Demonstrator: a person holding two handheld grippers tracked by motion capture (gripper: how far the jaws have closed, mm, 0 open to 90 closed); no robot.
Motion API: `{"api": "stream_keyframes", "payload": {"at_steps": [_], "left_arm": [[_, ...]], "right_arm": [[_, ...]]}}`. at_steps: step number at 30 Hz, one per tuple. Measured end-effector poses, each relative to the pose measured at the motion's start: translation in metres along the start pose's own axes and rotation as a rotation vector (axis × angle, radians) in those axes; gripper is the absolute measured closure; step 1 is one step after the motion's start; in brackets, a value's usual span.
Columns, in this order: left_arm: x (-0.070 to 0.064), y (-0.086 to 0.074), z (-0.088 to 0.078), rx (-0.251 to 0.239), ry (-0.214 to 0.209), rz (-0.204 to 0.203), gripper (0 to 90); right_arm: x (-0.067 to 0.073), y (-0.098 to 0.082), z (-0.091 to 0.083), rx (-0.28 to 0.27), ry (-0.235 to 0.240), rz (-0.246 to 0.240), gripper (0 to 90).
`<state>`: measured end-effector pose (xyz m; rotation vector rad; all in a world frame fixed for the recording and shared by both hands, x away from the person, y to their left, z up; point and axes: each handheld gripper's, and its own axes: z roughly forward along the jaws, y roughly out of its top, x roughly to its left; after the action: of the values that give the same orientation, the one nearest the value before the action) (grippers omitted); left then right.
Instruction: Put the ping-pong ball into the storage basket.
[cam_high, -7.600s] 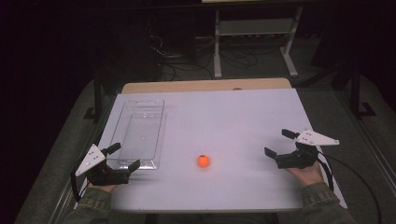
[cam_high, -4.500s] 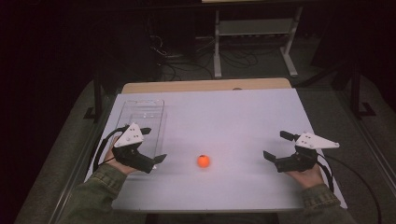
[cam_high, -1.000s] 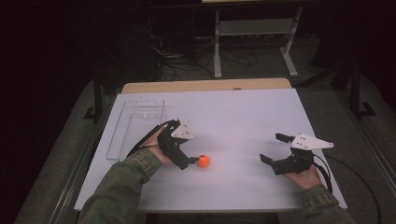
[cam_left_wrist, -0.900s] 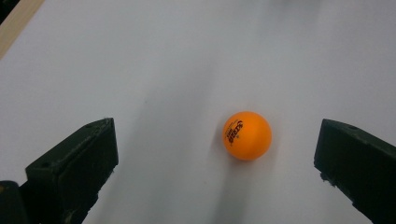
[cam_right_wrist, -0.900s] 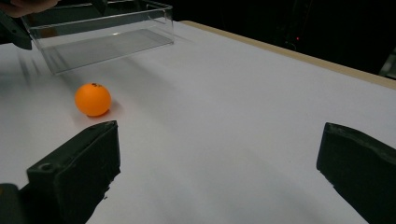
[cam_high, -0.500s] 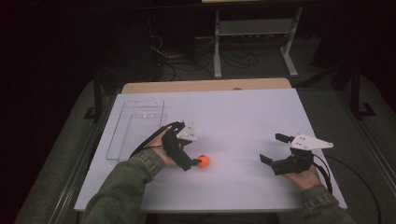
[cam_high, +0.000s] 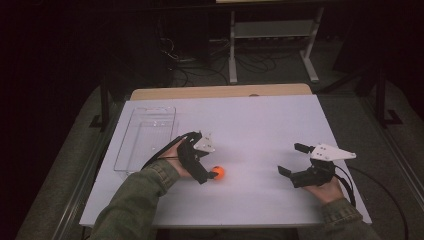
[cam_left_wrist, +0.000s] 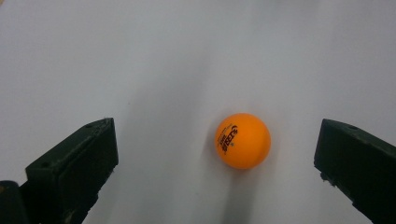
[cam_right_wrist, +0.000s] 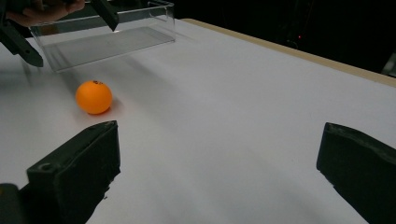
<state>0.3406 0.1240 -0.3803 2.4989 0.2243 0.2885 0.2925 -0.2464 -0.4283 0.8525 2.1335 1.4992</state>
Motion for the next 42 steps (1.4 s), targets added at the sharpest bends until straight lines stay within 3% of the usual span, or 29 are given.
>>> {"api": "stream_keyframes", "payload": {"at_steps": [24, 42], "left_arm": [[-0.001, 0.001, 0.019, 0.058, -0.029, 0.017, 0.0], [-0.006, 0.004, 0.033, 0.105, -0.059, 0.052, 0.0]], "right_arm": [[0.001, 0.000, -0.001, -0.001, 0.002, 0.002, 0.0], [0.001, 0.000, 0.000, 0.001, 0.005, -0.003, 0.0]]}}
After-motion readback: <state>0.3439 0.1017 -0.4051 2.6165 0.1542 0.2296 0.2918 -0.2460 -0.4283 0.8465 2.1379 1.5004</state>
